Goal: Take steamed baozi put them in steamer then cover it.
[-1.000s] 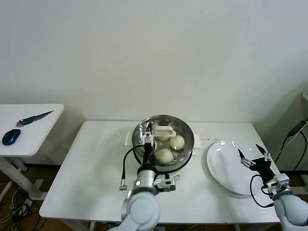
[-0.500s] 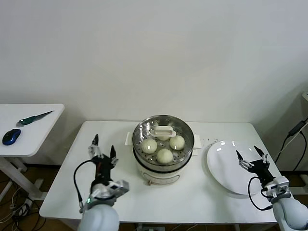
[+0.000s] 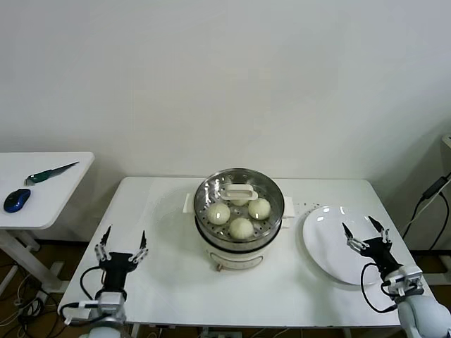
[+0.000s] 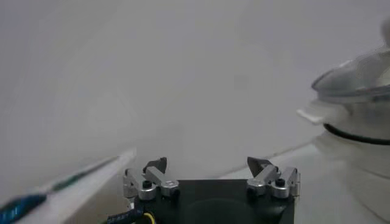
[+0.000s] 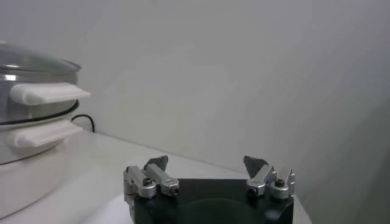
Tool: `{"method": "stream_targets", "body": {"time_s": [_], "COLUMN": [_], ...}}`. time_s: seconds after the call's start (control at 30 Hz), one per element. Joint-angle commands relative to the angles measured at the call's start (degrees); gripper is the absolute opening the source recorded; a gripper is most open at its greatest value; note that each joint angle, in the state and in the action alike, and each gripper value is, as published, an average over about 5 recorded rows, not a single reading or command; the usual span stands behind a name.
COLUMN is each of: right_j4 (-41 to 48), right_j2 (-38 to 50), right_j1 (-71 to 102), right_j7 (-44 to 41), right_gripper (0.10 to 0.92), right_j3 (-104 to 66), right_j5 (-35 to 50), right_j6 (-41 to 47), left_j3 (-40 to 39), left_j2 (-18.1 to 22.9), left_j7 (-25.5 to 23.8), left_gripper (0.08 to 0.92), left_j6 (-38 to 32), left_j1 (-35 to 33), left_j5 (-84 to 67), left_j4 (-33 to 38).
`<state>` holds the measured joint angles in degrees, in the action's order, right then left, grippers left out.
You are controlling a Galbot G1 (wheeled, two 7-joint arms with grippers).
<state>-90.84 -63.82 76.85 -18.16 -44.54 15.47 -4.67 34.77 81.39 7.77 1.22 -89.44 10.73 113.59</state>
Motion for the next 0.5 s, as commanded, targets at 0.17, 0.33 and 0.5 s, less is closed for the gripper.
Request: {"method": "stream_targets", "body": {"time_s": [0.17,0.33,0.5], "right_j4": [-0.5,-0.9,-1.2], "right_j2": [-0.4,0.0,1.2], "right_j1": [0.7,1.0,1.8], "right_j7": [-0.5,-0.5,-0.4], "right_gripper": [0.823,0.823,0.823], "right_j3": [0.3,0.9,1.7], "right_j5": [1.4,1.8,1.8], "right_j6": [-1.7,-1.9,-2.6], "left_j3": [7.0,7.5,8.3], "left_j2": [0.6,0.5,0.5], "left_j7": [-2.6,-3.6,-4.3], "left_gripper": [0.823,0.823,0.823], "left_j6": [-8.6,-8.2,-8.2], "left_j1": [-2.5,-2.7,-3.1], "left_j5": [-16.9,-16.2,-15.7], "left_j4": [-5.0,-4.6,-4.3]}}
